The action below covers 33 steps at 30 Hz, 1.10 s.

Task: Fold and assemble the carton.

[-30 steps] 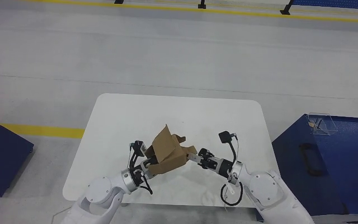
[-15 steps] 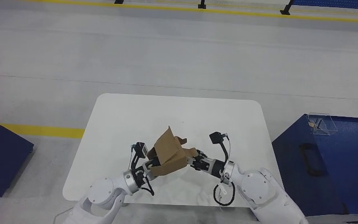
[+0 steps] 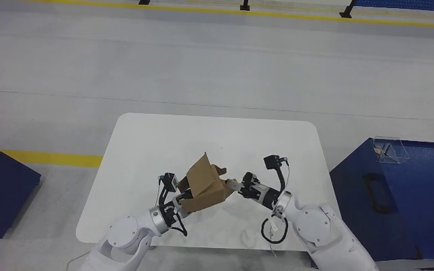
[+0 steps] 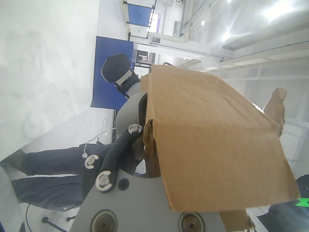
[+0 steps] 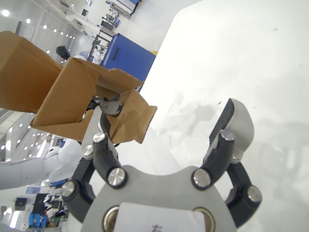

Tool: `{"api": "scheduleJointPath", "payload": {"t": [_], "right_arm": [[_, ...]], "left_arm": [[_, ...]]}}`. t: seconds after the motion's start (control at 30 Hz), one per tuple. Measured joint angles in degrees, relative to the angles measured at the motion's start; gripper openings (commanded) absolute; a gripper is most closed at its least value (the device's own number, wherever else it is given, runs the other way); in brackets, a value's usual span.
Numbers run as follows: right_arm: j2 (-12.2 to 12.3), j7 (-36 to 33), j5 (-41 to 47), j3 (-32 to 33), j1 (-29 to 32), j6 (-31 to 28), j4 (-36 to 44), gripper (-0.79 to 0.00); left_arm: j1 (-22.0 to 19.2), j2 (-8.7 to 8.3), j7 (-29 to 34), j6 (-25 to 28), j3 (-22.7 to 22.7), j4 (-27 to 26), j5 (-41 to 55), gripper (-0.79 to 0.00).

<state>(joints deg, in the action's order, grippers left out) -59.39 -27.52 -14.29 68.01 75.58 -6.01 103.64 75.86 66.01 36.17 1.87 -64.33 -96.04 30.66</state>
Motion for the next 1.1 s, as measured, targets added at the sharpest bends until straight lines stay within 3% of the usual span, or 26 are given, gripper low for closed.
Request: {"api": "scheduleJointPath", "payload": {"t": [0.47,1.1], "right_arm": [[-1.5,8.9,-13.8,-3.6,-3.5,7.8,-0.4,0.000],[-3.1,4.4,-19.4,-8.9,-5.8,10.1,1.4,0.000]], "left_arm": [[1.6,-0.15,1.6,0.0,-0.2,-2.2,-2.5,-0.785],[0.5,0.26,-0.6,-0.8,-1.4,-0.5,-0.6,-0.785]]}}
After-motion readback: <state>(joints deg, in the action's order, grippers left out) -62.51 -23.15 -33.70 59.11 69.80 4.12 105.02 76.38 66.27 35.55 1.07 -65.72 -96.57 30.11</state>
